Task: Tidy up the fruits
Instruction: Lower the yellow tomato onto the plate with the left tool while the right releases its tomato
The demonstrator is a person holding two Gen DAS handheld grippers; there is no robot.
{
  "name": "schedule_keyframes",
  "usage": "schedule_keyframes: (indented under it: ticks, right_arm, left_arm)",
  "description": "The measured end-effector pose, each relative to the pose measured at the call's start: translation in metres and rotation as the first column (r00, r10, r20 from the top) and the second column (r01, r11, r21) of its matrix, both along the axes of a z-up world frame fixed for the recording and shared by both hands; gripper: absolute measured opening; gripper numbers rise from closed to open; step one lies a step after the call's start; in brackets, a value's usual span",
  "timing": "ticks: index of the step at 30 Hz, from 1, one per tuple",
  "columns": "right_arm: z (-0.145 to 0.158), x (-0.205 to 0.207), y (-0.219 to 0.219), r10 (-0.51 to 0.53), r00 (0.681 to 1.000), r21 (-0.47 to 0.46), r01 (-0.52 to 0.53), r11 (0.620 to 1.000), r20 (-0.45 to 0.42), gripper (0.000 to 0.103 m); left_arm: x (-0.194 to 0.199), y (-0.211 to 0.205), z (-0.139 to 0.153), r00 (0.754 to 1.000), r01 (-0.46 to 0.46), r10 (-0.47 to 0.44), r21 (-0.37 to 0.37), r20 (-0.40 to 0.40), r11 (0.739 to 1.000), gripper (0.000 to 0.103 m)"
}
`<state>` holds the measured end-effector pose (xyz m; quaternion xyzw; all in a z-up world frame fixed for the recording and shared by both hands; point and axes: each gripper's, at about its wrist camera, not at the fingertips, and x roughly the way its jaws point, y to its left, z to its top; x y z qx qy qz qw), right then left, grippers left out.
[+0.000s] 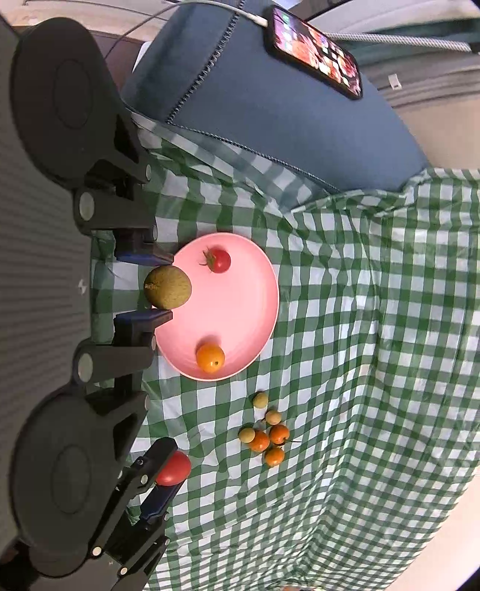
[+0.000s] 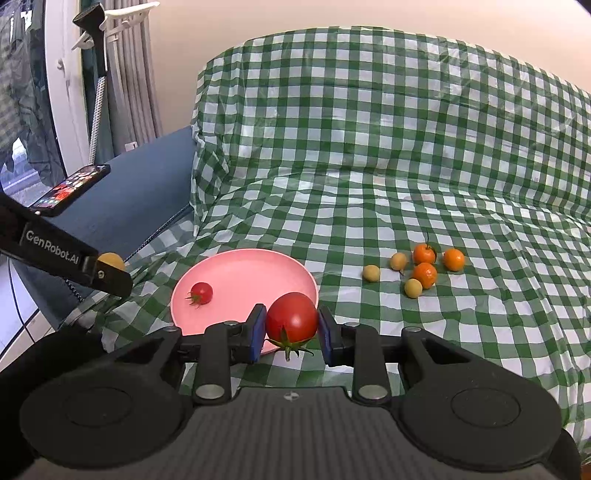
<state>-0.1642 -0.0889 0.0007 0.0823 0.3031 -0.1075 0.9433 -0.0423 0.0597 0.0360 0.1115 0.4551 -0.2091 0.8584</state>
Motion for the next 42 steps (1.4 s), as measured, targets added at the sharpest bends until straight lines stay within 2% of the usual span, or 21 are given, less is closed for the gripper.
schedule_keyframes:
  ticks: [6,19,29,42]
  right_arm:
    - [0.002,0.005,0.006,0.014,1.000,-0.024,-0.014,1.000,-0.008,0.031]
    - [-0.008,0.022,0.003,0.040,0.998,-0.007,-0.041,0.999,-0.046,0.031]
    - [-0.032,0.054,-0.010,0.033,0.995,0.048,-0.029,0.998,-0.093,0.031]
    - [-0.063,0.097,-0.008,0.084,0.985,0.063,-0.076,0.995,-0.149,0.031]
  left_arm:
    - [0.005,0.011,0.000,1.000,-0.014,0.014,-0.030,-0.001,0.999,0.027]
    - [0.026,-0.003,-0.017,0.999,-0.022,0.021,-0.023,-0.041,0.999,0.027]
    - [0.057,-0.021,-0.047,0.995,-0.027,0.028,0.008,-0.091,1.000,0.027]
    - [0.093,-0.040,-0.084,0.988,-0.023,0.029,0.041,-0.152,0.999,0.027]
